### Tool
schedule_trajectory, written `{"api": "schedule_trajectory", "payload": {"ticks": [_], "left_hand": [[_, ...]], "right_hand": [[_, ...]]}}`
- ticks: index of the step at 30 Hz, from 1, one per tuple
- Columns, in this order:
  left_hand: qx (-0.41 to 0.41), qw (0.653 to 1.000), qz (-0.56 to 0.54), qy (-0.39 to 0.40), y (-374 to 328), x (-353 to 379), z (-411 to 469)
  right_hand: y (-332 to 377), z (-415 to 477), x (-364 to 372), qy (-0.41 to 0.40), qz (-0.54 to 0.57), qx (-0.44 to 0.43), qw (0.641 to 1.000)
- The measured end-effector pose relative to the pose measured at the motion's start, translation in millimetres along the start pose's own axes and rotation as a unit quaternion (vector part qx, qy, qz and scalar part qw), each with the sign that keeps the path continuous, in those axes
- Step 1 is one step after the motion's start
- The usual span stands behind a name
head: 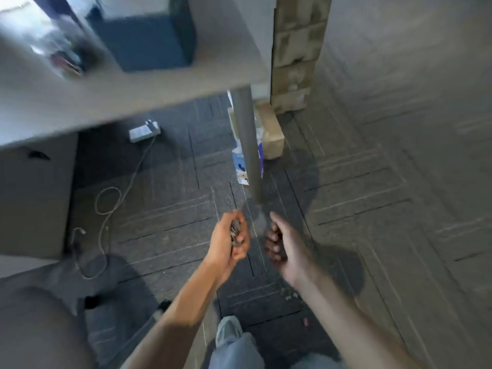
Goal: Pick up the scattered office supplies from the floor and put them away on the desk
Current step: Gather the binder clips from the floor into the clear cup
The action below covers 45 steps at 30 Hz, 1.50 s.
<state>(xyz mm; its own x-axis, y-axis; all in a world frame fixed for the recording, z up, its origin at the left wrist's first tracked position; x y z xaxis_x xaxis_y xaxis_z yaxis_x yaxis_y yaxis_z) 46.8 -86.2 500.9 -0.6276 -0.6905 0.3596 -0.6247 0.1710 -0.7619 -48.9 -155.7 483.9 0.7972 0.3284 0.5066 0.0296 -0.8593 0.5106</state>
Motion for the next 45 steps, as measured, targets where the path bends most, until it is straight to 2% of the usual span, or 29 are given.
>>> {"api": "schedule_trajectory", "payload": {"ticks": [4, 8, 13, 16, 20, 21, 23, 25, 29, 32, 38, 45], "left_hand": [[0.015, 0.998, 0.039, -0.056, -114, 2, -89], [0.070, 0.980, 0.146, -0.116, -208, -21, -127], [0.128, 0.934, 0.286, -0.169, -333, -83, -117], [0.134, 0.940, 0.255, -0.183, -401, -123, -91], [0.137, 0.916, 0.320, -0.198, -471, -169, -45], [0.131, 0.900, 0.365, -0.199, -483, -181, -30], [0.108, 0.873, 0.430, -0.203, -502, -201, 2], [0.100, 0.853, 0.473, -0.196, -519, -210, 27], [0.087, 0.846, 0.496, -0.176, -531, -220, 69], [0.078, 0.848, 0.495, -0.171, -534, -226, 84], [0.103, 0.829, 0.526, -0.158, -547, -228, 101], [0.141, 0.803, 0.569, -0.106, -543, -212, 99]], "right_hand": [[47, -87, 108, 0.030, -0.022, 0.013, 0.999], [91, -109, 203, 0.039, -0.129, -0.036, 0.990], [143, -74, 320, 0.024, -0.269, -0.136, 0.953], [166, -41, 389, 0.025, -0.348, -0.183, 0.919], [182, 12, 466, 0.004, -0.441, -0.207, 0.873], [183, 28, 481, 0.000, -0.453, -0.202, 0.868], [182, 55, 509, -0.001, -0.471, -0.175, 0.865], [179, 81, 528, -0.005, -0.456, -0.143, 0.878], [178, 128, 552, -0.025, -0.412, -0.108, 0.904], [179, 151, 561, -0.031, -0.444, -0.107, 0.889], [187, 144, 574, 0.004, -0.521, -0.058, 0.851], [226, 127, 565, -0.031, -0.546, -0.171, 0.820]]}}
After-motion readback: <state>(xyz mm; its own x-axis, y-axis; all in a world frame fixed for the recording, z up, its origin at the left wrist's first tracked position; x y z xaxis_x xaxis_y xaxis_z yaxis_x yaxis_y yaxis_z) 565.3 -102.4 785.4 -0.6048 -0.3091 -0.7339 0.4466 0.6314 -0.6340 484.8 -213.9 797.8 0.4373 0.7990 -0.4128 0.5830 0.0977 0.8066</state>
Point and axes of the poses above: each hand's wrist, its own z-axis towards the middle knuckle, its own x-axis out of the palm, y = z × x, the point moved 6 cm from there along z, towards the middle knuckle, and after that the axes turned 1 degree about y, right-handed, at the moved point
